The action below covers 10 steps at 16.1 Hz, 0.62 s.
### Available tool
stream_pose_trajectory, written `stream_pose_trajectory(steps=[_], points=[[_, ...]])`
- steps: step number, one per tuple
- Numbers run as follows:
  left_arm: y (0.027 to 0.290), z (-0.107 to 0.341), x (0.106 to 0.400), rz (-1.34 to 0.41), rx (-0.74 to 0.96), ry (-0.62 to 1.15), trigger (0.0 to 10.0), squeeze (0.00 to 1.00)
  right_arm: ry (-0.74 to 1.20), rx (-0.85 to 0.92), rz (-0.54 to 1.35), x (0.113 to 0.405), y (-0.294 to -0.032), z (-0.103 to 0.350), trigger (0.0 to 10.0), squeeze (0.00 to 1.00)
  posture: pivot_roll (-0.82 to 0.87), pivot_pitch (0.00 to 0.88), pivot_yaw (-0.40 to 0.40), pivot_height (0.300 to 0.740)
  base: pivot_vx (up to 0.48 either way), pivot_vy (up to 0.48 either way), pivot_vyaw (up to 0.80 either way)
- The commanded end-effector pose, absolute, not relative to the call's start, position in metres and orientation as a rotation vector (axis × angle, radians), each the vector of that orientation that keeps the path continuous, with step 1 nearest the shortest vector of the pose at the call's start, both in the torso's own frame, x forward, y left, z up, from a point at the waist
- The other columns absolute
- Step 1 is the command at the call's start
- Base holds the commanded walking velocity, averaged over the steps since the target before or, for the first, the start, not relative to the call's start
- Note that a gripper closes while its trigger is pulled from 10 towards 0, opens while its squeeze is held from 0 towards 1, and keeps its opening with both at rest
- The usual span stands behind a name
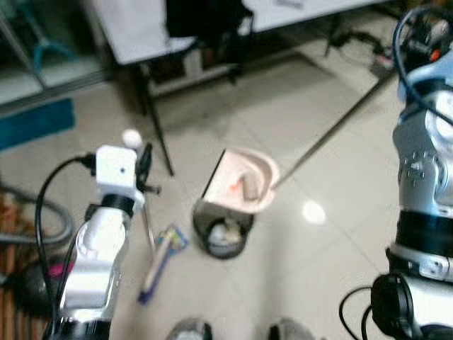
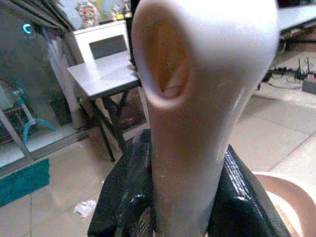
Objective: Sweep floor
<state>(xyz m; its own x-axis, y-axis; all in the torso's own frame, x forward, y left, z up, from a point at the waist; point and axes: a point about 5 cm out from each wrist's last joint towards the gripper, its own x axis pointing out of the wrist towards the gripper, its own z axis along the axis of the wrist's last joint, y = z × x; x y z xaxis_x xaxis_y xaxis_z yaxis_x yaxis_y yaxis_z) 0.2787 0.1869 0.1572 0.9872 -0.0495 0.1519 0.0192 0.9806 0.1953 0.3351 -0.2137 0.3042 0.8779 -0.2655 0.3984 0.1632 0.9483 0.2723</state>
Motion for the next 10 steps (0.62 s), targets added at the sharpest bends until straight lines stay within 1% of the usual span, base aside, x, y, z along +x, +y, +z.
stream_pose_trajectory(steps=[1, 7, 10], points=[[0.187, 0.161, 0.277, -0.026, 0.203, -0.172, 10.0, 0.00, -0.513, 0.240, -0.228, 0.327, -0.218, 0.319, 10.0, 0.00, -0.02, 0.083, 0.019, 0.740, 0.000, 0.000, 0.00], [0.186, 0.160, 0.277, -0.031, 0.211, -0.158, 10.0, 0.00, -0.496, 0.240, -0.228, 0.331, -0.216, 0.313, 10.0, 0.00, -0.01, 0.084, 0.017, 0.740, 0.000, 0.000, 0.00], [0.184, 0.159, 0.277, -0.039, 0.209, -0.153, 10.0, 0.00, -0.512, 0.202, -0.210, 0.333, -0.208, 0.308, 10.0, 0.00, -0.01, 0.086, 0.019, 0.740, 0.000, 0.000, 0.00]])
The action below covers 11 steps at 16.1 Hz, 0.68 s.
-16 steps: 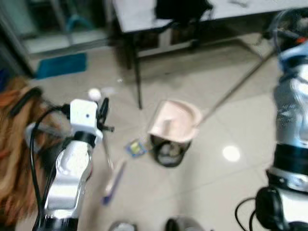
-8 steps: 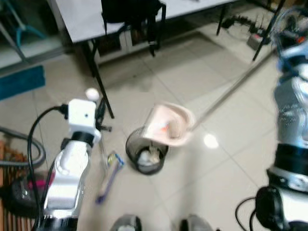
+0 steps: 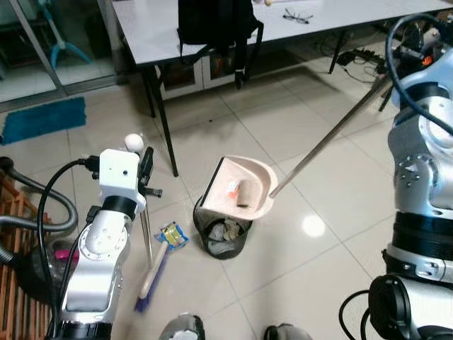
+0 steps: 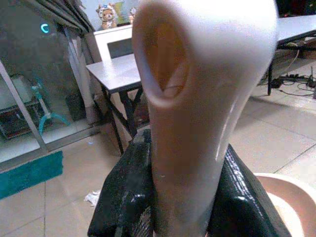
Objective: Sweep floor
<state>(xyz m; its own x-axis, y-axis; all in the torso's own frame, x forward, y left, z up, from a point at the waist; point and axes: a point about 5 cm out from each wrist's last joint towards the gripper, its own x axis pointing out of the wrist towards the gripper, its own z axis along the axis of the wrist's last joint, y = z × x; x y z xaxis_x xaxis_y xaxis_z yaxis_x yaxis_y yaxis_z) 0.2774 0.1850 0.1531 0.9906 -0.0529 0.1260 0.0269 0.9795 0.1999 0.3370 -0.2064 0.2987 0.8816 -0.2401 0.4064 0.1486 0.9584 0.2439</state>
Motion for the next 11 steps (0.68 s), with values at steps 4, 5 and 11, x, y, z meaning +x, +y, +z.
stream_pose_trajectory(steps=[4, 5, 11], points=[[0.183, 0.159, 0.278, -0.045, 0.210, -0.147, 10.0, 0.00, -0.569, 0.099, -0.034, 0.338, -0.168, 0.293, 10.0, 0.00, 0.00, 0.088, 0.021, 0.740, 0.000, 0.000, 0.00], [0.183, 0.159, 0.278, -0.045, 0.210, -0.147, 10.0, 0.00, -0.584, 0.072, 0.005, 0.339, -0.158, 0.288, 10.0, 0.00, 0.00, 0.088, 0.022, 0.740, 0.000, 0.000, 0.00], [0.184, 0.160, 0.277, -0.042, 0.217, -0.144, 10.0, 0.00, -0.712, -0.086, 0.061, 0.340, -0.131, 0.277, 10.0, 0.00, 0.02, 0.092, 0.018, 0.740, 0.000, 0.000, 0.00]])
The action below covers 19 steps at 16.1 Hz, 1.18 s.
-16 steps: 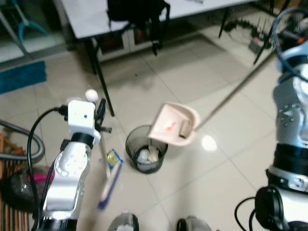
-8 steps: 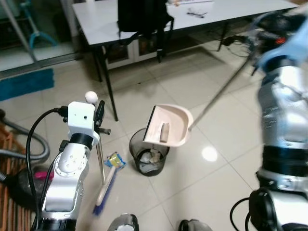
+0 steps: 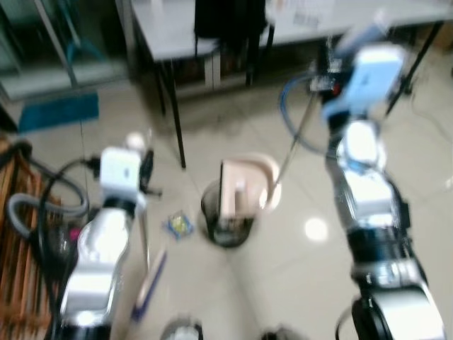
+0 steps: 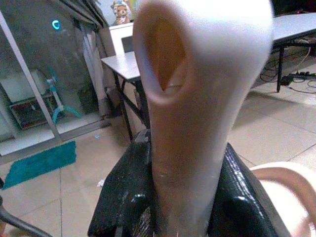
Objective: Sweep floor
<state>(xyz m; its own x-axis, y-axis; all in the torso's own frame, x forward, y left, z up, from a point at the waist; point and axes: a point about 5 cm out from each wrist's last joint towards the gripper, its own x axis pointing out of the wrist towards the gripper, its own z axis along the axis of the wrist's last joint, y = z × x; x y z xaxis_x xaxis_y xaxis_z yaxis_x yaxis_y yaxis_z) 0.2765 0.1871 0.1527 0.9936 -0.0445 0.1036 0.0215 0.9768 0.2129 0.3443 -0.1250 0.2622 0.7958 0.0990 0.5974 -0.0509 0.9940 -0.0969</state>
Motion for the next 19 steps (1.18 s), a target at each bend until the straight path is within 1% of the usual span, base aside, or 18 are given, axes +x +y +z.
stream_pose_trajectory(steps=[1, 3, 5, 6, 8, 9, 12, 19], points=[[0.185, 0.160, 0.276, -0.040, 0.219, -0.142, 10.0, 0.00, -0.759, -0.124, 0.093, 0.339, -0.118, 0.272, 10.0, 0.00, 0.03, 0.095, 0.015, 0.740, 0.000, 0.000, 0.00], [0.183, 0.161, 0.275, -0.041, 0.220, -0.141, 10.0, 0.00, -0.796, -0.183, 0.121, 0.340, -0.104, 0.262, 10.0, 0.00, 0.05, 0.105, 0.004, 0.740, 0.000, 0.000, 0.00], [0.185, 0.162, 0.270, -0.029, 0.228, -0.139, 10.0, 0.00, -0.816, -0.209, 0.117, 0.344, -0.099, 0.260, 10.0, 0.00, 0.08, 0.117, -0.009, 0.740, 0.000, 0.000, 0.00], [0.186, 0.162, 0.269, -0.026, 0.230, -0.138, 10.0, 0.00, -0.819, -0.207, 0.117, 0.345, -0.099, 0.260, 10.0, 0.00, 0.08, 0.117, -0.009, 0.740, 0.000, 0.000, 0.00], [0.191, 0.160, 0.259, -0.009, 0.243, -0.118, 10.0, 0.00, -0.843, -0.218, 0.169, 0.349, -0.085, 0.257, 10.0, 0.00, 0.11, 0.138, -0.026, 0.740, 0.000, 0.000, 0.00], [0.191, 0.160, 0.257, -0.008, 0.244, -0.117, 10.0, 0.00, -0.851, -0.223, 0.178, 0.349, -0.083, 0.256, 10.0, 0.00, 0.11, 0.139, -0.027, 0.740, 0.000, 0.000, 0.00], [0.194, 0.162, 0.253, 0.006, 0.254, -0.117, 10.0, 0.00, -0.916, -0.220, 0.242, 0.351, -0.066, 0.261, 10.0, 0.00, 0.14, 0.155, -0.045, 0.740, 0.000, 0.000, 0.00], [0.198, 0.163, 0.247, 0.026, 0.268, -0.107, 10.0, 0.00, -0.964, -0.228, 0.295, 0.353, -0.045, 0.265, 10.0, 0.00, 0.15, 0.163, -0.054, 0.740, 0.000, 0.000, 0.00]])
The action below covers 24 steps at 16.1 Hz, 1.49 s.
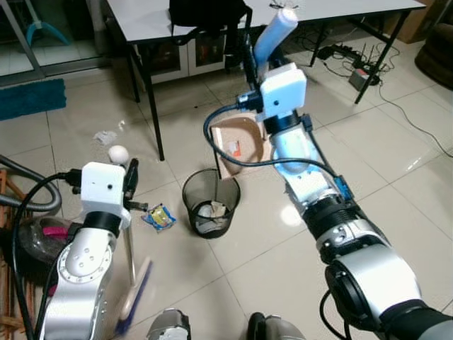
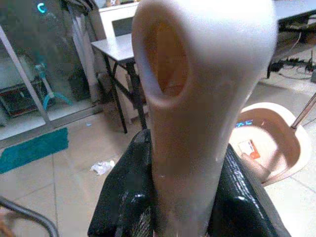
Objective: Sweep floor
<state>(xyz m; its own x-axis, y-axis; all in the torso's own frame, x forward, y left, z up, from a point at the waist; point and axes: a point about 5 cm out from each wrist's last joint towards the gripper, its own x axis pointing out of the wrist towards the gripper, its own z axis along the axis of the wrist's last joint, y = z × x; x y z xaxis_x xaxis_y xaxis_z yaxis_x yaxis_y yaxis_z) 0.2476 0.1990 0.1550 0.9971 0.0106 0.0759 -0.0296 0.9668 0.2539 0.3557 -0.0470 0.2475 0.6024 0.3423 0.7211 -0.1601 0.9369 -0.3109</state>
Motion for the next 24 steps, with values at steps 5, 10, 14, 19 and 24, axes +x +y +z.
stream_pose_trajectory(steps=[5, 10, 14, 19, 24], points=[[0.198, 0.165, 0.249, 0.022, 0.273, -0.109, 10.0, 0.00, -1.028, -0.285, 0.443, 0.339, -0.022, 0.251, 10.0, 0.00, 0.16, 0.163, -0.054, 0.740, 0.000, 0.000, 0.00], [0.197, 0.165, 0.249, 0.020, 0.277, -0.110, 10.0, 0.00, -1.049, -0.330, 0.521, 0.332, -0.014, 0.242, 10.0, 0.00, 0.15, 0.157, -0.056, 0.740, 0.000, 0.000, 0.00], [0.194, 0.165, 0.251, 0.014, 0.275, -0.111, 10.0, 0.00, -1.035, -0.355, 0.596, 0.325, -0.010, 0.225, 10.0, 0.00, 0.15, 0.151, -0.057, 0.740, 0.000, 0.000, 0.00], [0.193, 0.167, 0.256, 0.006, 0.276, -0.123, 10.0, 0.00, -1.086, -0.383, 0.548, 0.329, -0.019, 0.237, 10.0, 0.00, 0.14, 0.129, -0.051, 0.740, 0.000, 0.000, 0.00], [0.180, 0.170, 0.280, -0.063, 0.263, -0.147, 10.0, 0.00, -1.241, -0.364, 0.149, 0.336, -0.101, 0.314, 10.0, 0.00, 0.05, 0.061, 0.005, 0.740, 0.000, 0.000, 0.00]])
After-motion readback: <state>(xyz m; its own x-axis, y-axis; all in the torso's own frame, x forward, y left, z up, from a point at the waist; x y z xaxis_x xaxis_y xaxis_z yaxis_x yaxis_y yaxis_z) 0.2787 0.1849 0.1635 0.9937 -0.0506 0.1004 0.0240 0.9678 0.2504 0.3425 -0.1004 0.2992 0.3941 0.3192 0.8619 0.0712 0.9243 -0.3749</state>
